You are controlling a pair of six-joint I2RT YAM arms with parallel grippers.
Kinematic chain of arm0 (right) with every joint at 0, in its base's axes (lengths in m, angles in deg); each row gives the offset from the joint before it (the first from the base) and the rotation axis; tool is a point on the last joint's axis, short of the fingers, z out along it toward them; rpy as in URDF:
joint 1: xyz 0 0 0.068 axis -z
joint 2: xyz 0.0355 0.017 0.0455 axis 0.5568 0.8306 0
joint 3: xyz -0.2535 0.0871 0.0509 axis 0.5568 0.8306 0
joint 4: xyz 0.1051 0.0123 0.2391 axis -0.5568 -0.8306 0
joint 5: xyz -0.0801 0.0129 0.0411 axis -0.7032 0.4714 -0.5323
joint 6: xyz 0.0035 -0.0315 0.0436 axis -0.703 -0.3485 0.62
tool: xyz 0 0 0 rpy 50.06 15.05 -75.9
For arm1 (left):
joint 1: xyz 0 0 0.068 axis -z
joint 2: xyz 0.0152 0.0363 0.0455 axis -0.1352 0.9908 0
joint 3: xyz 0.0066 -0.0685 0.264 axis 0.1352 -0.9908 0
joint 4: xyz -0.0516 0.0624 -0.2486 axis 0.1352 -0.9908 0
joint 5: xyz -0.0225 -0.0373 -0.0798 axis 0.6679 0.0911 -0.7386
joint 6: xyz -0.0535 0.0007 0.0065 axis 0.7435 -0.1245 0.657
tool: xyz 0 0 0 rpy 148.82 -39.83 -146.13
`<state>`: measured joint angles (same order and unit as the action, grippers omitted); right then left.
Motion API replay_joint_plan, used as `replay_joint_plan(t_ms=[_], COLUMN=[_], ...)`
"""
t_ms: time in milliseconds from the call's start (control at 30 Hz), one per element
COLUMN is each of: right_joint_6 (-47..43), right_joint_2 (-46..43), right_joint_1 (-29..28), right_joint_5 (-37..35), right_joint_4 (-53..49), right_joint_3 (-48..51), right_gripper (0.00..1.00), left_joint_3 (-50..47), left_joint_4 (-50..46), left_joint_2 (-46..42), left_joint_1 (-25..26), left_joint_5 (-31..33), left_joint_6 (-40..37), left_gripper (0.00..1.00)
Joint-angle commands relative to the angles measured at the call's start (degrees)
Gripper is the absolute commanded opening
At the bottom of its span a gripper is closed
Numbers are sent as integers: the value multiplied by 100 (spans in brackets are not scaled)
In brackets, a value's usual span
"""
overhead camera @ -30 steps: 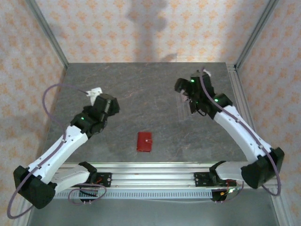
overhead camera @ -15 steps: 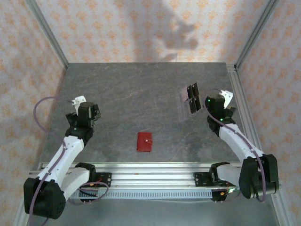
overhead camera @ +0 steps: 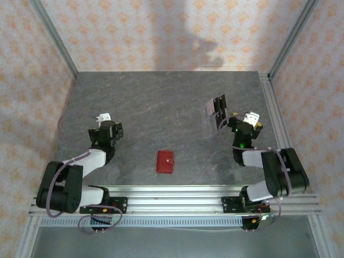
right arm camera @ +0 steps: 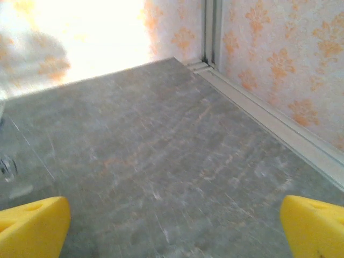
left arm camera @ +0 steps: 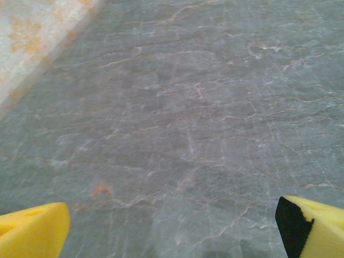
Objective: Put the credit cards into the card holder
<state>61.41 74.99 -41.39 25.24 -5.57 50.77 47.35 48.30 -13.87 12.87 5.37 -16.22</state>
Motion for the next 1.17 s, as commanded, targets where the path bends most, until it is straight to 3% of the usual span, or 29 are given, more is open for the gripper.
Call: replay_joint_plan(t_ms=[0,67,133,300,600,833,1133], right_joint_6=[-543,-456,-316,64,78,-130,-136], right_joint_2=[383,204,364,275,261,332,275], right_joint_1=[33,197,335,592,540,542,570], right_joint_5=[462,885,923,871,571,1182,1250], right_joint_4=[735,-29,126,-709,-356,-886,-694], right_joint_3=[251,24,-41,-369,-197,-514,-378], right_gripper=[99,100,100,100,99,99,99], left_joint_3=[130,85,40,115,128,136,101], left_joint_4=[1218,1657,2068,1882,1836,1831,1871], left_joint_2=[312,695,1053,1038,1034,1043,1034], left_joint_1=[-45,-38,-34,-154,-159,-170,-168], left_joint_5=[-415,-520,-624,-872,-896,-900,-913], left_joint_6=[-372,-405,-491,-412,-405,-405,-405], left_gripper=[100,100,100,100,100,100,100])
